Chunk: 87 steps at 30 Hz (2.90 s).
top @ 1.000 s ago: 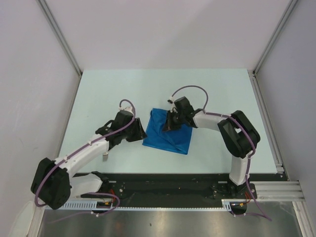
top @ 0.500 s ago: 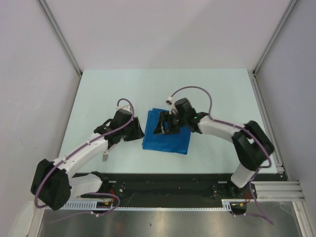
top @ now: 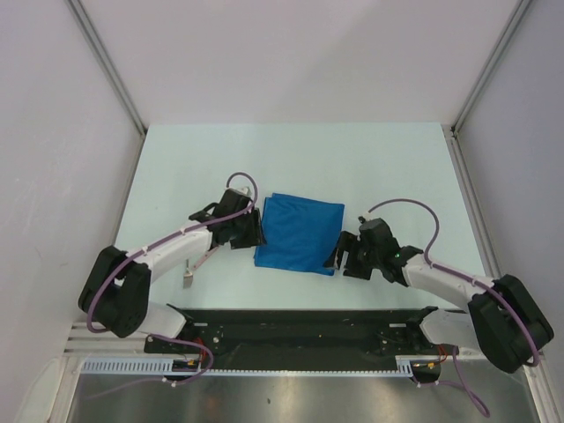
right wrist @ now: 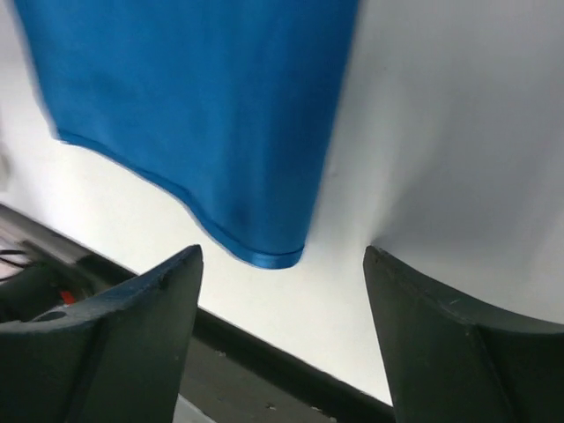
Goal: Fold the napkin into a case and place the utensils inside
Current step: Fold the rectangle-folded napkin at the center of the board, then rotate the square-folded napkin at the center of the board.
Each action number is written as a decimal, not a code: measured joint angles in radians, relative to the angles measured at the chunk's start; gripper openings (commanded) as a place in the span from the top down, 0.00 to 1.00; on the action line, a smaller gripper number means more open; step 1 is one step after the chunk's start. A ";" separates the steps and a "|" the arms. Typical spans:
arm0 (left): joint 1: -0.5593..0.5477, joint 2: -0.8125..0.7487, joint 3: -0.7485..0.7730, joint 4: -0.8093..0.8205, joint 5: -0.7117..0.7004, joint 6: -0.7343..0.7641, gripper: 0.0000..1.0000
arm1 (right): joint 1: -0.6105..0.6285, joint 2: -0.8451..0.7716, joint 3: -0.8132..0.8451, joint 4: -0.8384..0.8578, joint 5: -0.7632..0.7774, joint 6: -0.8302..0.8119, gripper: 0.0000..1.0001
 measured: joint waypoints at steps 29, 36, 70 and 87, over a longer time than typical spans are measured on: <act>-0.010 0.247 0.532 -0.141 0.124 0.164 0.23 | -0.389 0.388 0.358 0.043 -0.029 -0.187 0.95; -0.010 0.530 0.832 -0.281 0.084 0.266 0.22 | -0.494 0.807 0.981 -0.156 -0.010 -0.392 0.30; 0.134 0.572 0.452 0.017 0.317 0.058 0.96 | -0.459 0.164 0.229 -0.150 -0.121 -0.283 0.21; -0.125 0.116 0.072 0.062 0.084 -0.178 0.36 | -0.462 0.107 0.202 -0.244 -0.022 -0.294 0.21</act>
